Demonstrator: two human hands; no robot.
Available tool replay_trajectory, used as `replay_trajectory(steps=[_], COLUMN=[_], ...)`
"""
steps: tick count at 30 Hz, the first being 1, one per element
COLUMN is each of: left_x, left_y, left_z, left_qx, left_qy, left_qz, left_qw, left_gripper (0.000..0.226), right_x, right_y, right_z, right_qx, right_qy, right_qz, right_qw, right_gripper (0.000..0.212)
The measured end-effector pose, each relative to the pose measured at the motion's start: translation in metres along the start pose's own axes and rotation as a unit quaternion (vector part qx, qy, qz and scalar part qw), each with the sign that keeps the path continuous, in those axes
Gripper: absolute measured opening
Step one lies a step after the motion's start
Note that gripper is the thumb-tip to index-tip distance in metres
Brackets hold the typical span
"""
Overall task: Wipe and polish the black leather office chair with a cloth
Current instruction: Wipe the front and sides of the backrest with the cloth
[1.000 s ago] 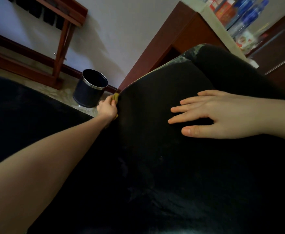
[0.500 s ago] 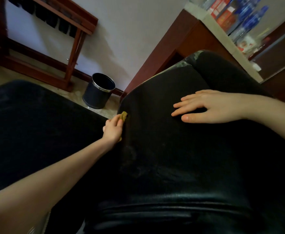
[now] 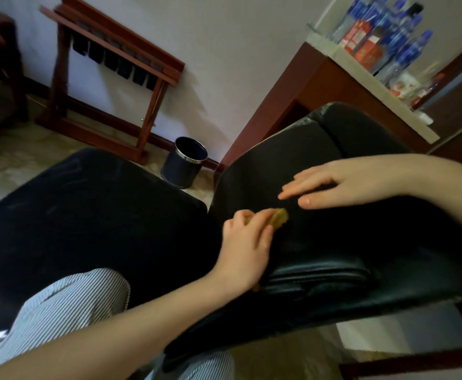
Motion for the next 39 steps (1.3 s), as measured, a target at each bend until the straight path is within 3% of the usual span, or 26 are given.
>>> replay_trajectory(steps=[2, 5, 10, 12, 18, 21, 27, 30, 34, 39], left_x=[-0.003, -0.012, -0.012, -0.011, 0.006, 0.007, 0.004, 0.002, -0.006, -0.001], left_y=[0.035, 0.077, 0.062, 0.036, -0.057, -0.069, 0.006, 0.064, 0.106, 0.077], left_z=[-0.002, 0.003, 0.019, 0.029, 0.031, 0.020, 0.008, -0.007, -0.039, -0.055], left_qx=[-0.066, -0.154, -0.201, -0.154, 0.113, 0.157, 0.008, -0.090, -0.276, -0.358], left_qy=[0.006, 0.009, -0.023, -0.042, -0.053, -0.053, -0.026, -0.019, -0.013, 0.052], left_qz=[0.000, -0.024, -0.030, -0.014, 0.016, 0.001, -0.044, -0.051, -0.003, 0.085], left_qw=[0.998, 0.988, 0.979, 0.987, 0.992, 0.986, 0.999, 0.994, 0.961, 0.928], left_gripper=[0.040, 0.040, 0.037, 0.036, 0.037, 0.034, 0.029, 0.030, 0.038, 0.038], right_x=[-0.008, -0.011, -0.026, -0.031, -0.033, -0.045, -0.076, -0.089, -0.110, -0.131], right_y=[-0.003, 0.004, 0.004, 0.000, -0.014, -0.026, -0.039, -0.039, -0.041, -0.052], right_z=[-0.014, -0.043, -0.076, -0.082, -0.099, -0.113, -0.125, -0.132, -0.144, -0.140], right_qx=[-0.038, -0.105, -0.151, -0.157, -0.129, -0.121, -0.101, -0.110, -0.109, -0.094], right_qy=[-0.012, 0.042, 0.082, 0.120, 0.301, 0.332, 0.400, 0.440, 0.480, 0.488], right_qz=[-0.044, -0.050, -0.077, -0.092, -0.132, -0.116, -0.099, -0.089, -0.080, -0.102], right_qw=[0.998, 0.992, 0.982, 0.976, 0.935, 0.928, 0.905, 0.887, 0.867, 0.862], right_gripper=[0.045, 0.051, 0.053, 0.050, 0.043, 0.051, 0.047, 0.059, 0.059, 0.050])
Point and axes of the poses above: each hand's wrist, its own z-axis towards the middle knuckle, its own x-axis out of the back of the hand, y = z × x, the point moved 3 cm from there along z, towards the middle knuckle, and after that the axes turned 3 degrees about -y, right-handed, at the moved point
